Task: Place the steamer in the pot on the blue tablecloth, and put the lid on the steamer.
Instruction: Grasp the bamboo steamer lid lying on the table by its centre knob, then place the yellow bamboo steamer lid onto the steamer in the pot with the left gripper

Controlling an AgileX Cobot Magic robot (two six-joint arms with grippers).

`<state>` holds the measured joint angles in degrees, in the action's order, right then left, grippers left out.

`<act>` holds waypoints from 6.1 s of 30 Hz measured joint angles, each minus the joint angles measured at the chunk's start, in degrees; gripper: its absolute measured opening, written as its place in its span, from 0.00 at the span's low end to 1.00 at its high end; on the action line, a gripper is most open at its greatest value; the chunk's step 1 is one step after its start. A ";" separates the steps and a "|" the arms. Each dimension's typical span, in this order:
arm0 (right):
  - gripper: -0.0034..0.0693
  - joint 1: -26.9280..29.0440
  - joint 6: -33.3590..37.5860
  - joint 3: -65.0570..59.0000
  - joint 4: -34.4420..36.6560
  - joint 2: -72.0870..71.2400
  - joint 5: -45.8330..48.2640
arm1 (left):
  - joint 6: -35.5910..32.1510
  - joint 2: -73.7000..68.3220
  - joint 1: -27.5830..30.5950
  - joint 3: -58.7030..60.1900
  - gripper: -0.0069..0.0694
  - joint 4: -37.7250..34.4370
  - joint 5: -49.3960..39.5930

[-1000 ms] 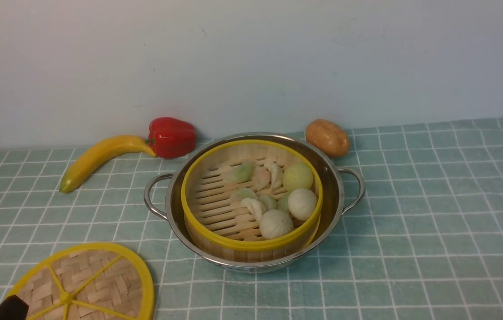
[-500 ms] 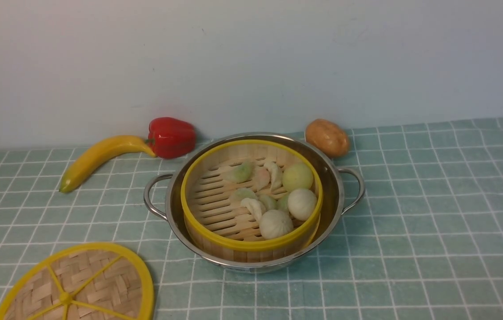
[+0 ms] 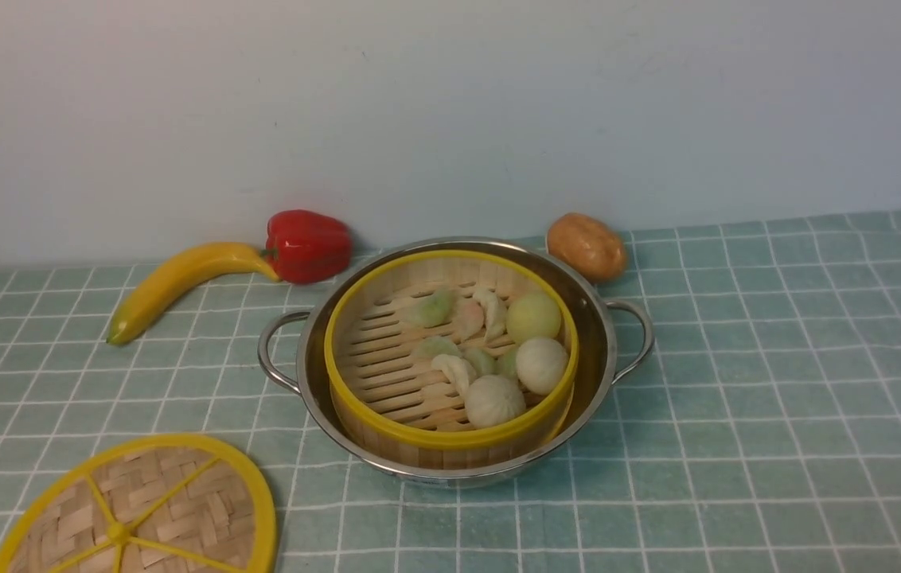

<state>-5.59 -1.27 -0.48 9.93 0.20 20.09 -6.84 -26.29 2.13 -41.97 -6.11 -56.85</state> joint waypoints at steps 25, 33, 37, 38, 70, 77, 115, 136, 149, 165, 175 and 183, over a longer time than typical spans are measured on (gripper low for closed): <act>0.38 0.00 0.00 0.00 0.07 0.00 0.00 | 21.79 -58.36 0.00 -10.25 0.41 9.70 1.37; 0.38 0.00 0.00 0.00 0.07 0.00 0.00 | 20.69 -66.76 0.00 -10.25 0.41 9.70 6.24; 0.38 0.00 0.00 0.00 0.07 0.00 0.00 | 20.67 -68.87 0.00 -10.25 0.41 9.63 6.43; 0.38 0.00 0.00 0.00 0.07 0.00 0.00 | 20.62 -69.29 0.00 -10.25 0.41 9.63 6.30; 0.38 0.00 0.06 0.00 0.07 0.00 0.00 | -14.06 -60.38 -9.67 -43.45 0.24 0.06 -8.68; 0.38 0.00 0.06 0.00 0.07 0.00 0.00 | -22.97 -71.06 -21.27 -51.00 0.24 -3.53 -9.14; 0.38 0.00 0.01 0.00 0.07 0.00 0.00 | -25.39 -90.46 -26.64 -61.33 0.24 2.09 -5.86; 0.38 0.00 0.00 0.00 0.07 0.00 0.00 | -29.82 -92.76 -28.36 -61.59 0.24 1.02 -3.45; 0.38 0.00 0.05 0.00 0.07 0.00 0.00 | -26.65 -93.33 -28.13 -64.85 0.24 1.14 -2.53; 0.38 0.00 0.23 0.00 0.07 0.00 0.00 | -22.23 -92.17 -28.09 -72.91 0.24 2.18 -12.08; 0.38 0.00 0.23 0.00 0.07 0.00 0.00 | -21.07 -95.48 -28.09 -73.68 0.24 2.49 -13.27; 0.38 0.00 0.23 0.00 0.07 0.00 0.00 | -19.10 -96.79 -28.09 -73.63 0.24 3.34 -13.35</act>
<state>-5.59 -1.04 -0.48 10.00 0.20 20.09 -25.93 -123.08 -25.96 -115.60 -2.77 -70.20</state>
